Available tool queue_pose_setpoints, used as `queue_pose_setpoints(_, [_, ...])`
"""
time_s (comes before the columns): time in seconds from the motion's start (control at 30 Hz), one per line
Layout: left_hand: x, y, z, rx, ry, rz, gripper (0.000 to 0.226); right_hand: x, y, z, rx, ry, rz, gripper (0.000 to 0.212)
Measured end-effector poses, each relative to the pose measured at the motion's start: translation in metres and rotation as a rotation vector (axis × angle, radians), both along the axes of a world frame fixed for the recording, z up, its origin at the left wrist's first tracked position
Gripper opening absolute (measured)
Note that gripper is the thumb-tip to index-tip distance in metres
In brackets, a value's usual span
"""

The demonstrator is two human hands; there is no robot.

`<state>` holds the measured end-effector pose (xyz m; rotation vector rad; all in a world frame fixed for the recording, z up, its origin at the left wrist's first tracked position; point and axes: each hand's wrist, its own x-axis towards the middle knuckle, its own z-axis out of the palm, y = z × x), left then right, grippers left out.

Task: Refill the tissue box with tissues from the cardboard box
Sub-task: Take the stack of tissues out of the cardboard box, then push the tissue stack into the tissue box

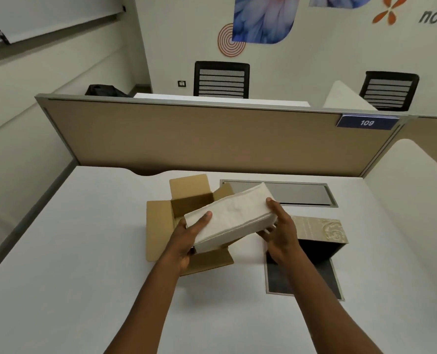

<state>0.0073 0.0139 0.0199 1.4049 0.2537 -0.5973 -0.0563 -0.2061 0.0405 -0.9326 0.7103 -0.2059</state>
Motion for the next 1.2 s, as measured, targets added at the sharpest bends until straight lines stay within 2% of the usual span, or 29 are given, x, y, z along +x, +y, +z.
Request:
queue_pose_setpoints(0.13, [-0.006,-0.015,0.007,0.104,-0.04,-0.142,0.077,-0.042,-0.043,0.001,-0.011,0.061,0.152,0.051])
queue_pose_setpoints(0.23, [-0.023,-0.038,0.004,0.078,-0.042,-0.3,0.074,-0.079,-0.073,-0.008,-0.032,0.105,0.188,0.062])
queue_pose_setpoints(0.3, [-0.04,-0.06,0.0,0.125,-0.074,-0.394,0.074,-0.104,-0.086,-0.017,-0.044,0.158,0.149,0.055])
queue_pose_setpoints(0.37, [-0.053,-0.084,-0.004,0.232,-0.135,-0.47,0.086,-0.125,-0.094,-0.026,-0.046,0.216,0.128,0.046])
queue_pose_setpoints(0.43, [-0.061,-0.107,-0.005,0.336,-0.145,-0.54,0.1,-0.142,-0.104,-0.036,-0.056,0.262,0.121,0.049])
queue_pose_setpoints(0.53, [-0.068,-0.131,-0.013,0.345,-0.079,-0.621,0.104,-0.165,-0.126,-0.048,-0.073,0.275,0.097,0.054])
queue_pose_setpoints(0.6, [-0.074,-0.143,-0.024,0.305,-0.004,-0.628,0.101,-0.177,-0.141,-0.058,-0.057,0.28,0.088,0.051])
queue_pose_setpoints(0.73, [-0.097,-0.158,-0.06,0.292,0.108,-0.6,0.082,-0.189,-0.161,-0.084,-0.079,0.399,0.127,0.05])
queue_pose_setpoints(0.8, [-0.108,-0.164,-0.075,0.299,0.147,-0.538,0.086,-0.189,-0.168,-0.097,-0.086,0.45,0.132,0.05])
queue_pose_setpoints(0.9, [-0.113,-0.172,-0.088,0.4,0.086,-0.45,0.092,-0.181,-0.178,-0.11,-0.127,0.511,0.114,0.06])
queue_pose_setpoints(1.1, [-0.104,-0.197,-0.095,0.486,-0.061,-0.356,0.063,-0.146,-0.197,-0.122,-0.252,0.558,0.132,0.068])
queue_pose_setpoints(1.2, [-0.096,-0.205,-0.097,0.497,-0.08,-0.327,0.058,-0.13,-0.204,-0.128,-0.324,0.592,0.141,0.075])
